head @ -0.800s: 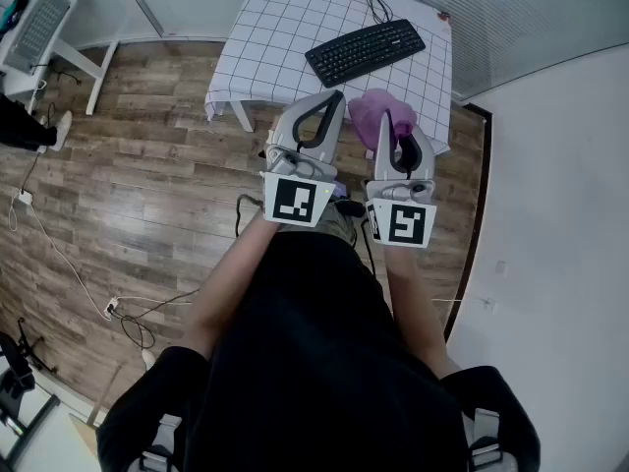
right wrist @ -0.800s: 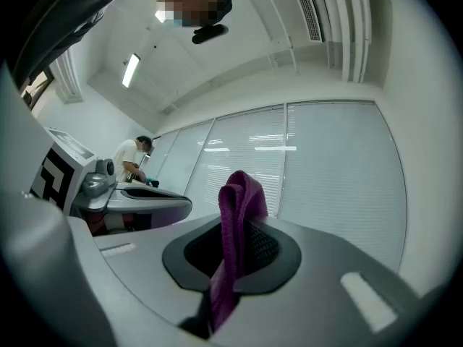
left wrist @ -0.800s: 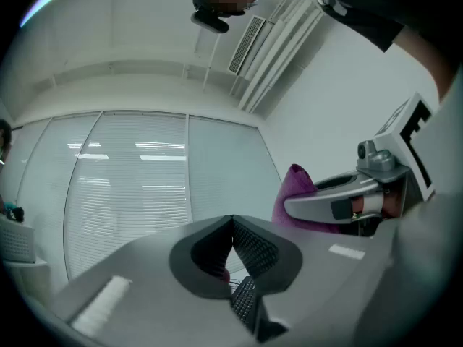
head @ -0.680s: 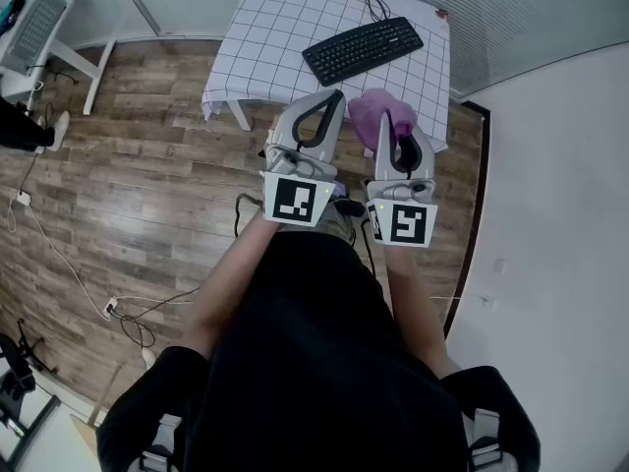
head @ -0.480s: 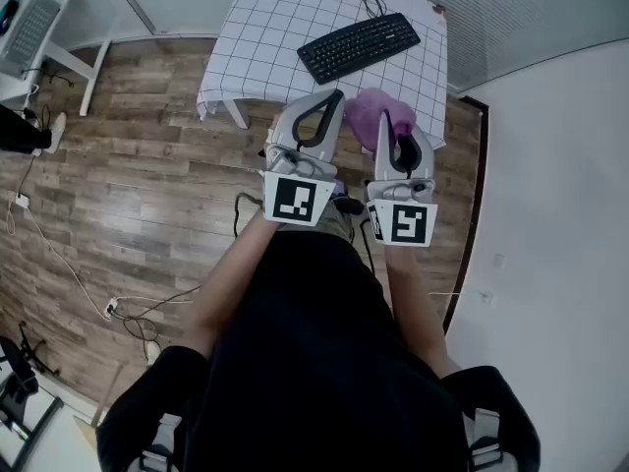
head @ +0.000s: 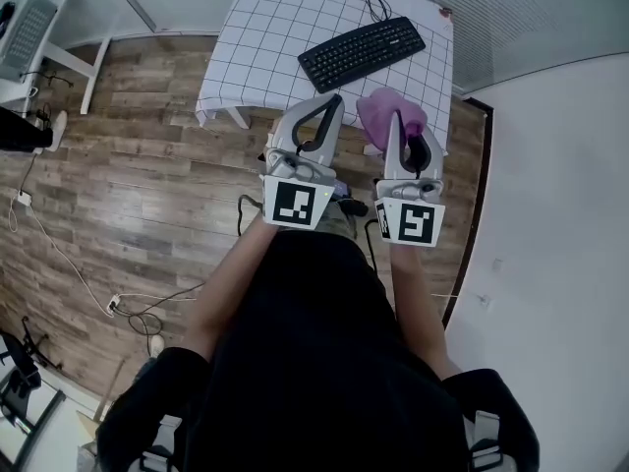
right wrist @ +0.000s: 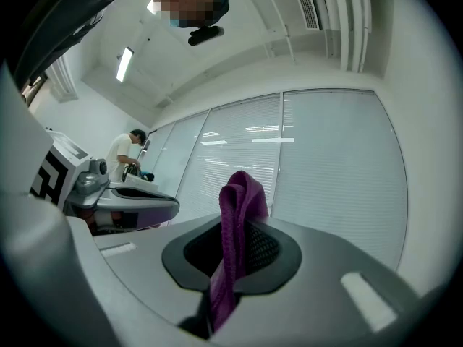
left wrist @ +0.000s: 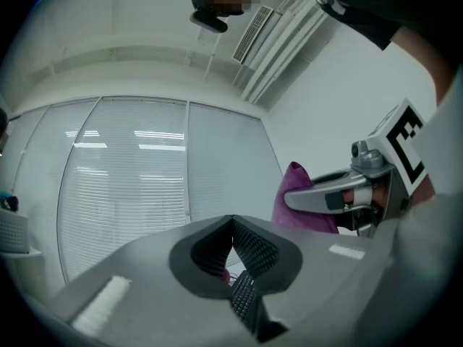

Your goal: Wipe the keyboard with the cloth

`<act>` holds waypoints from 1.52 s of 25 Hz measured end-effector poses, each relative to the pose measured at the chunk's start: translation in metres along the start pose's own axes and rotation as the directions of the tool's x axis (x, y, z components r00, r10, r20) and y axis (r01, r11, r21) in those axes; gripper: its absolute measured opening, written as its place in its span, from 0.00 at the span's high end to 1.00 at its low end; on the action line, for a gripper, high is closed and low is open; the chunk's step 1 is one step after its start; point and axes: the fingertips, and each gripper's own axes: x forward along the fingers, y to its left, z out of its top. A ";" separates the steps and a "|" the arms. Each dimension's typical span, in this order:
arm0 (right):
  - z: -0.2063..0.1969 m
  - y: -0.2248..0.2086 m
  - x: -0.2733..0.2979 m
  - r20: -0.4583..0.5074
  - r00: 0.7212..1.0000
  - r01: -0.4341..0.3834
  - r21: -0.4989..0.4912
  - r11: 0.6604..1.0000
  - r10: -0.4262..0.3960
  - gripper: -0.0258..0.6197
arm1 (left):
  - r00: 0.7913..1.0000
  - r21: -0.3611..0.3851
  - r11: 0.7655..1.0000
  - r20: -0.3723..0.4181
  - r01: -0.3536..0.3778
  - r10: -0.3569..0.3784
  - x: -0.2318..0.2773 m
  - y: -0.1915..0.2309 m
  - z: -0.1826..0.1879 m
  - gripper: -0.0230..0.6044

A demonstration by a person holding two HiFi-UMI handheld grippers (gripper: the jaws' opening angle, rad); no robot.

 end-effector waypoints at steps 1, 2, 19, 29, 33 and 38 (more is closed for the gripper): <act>-0.002 -0.004 0.005 -0.004 1.000 0.002 0.001 1.000 -0.002 0.91 | 1.000 -0.002 1.000 -0.007 -0.001 0.001 0.003 0.002 -0.004 0.96; -0.004 -0.008 0.009 -0.009 1.000 0.004 0.002 1.000 -0.004 0.91 | 1.000 -0.003 1.000 -0.014 -0.002 0.002 0.007 0.004 -0.008 0.96; -0.048 -0.104 0.098 -0.067 0.997 0.047 0.001 0.999 -0.047 0.91 | 0.992 -0.024 0.999 -0.120 0.027 -0.029 0.098 0.022 -0.065 0.96; -0.128 -0.181 0.155 -0.167 0.986 0.010 0.017 1.000 -0.007 0.91 | 0.971 -0.016 0.999 -0.236 0.044 -0.046 0.141 0.026 -0.119 0.96; -0.168 -0.217 0.186 -0.210 0.977 -0.045 0.012 0.999 0.047 0.91 | 0.943 0.005 1.000 -0.332 0.029 -0.025 0.149 0.031 -0.150 0.96; -0.212 -0.262 0.224 -0.267 0.957 -0.106 0.028 0.994 0.109 0.90 | 0.889 0.039 0.999 -0.457 -0.003 0.021 0.142 0.037 -0.183 0.96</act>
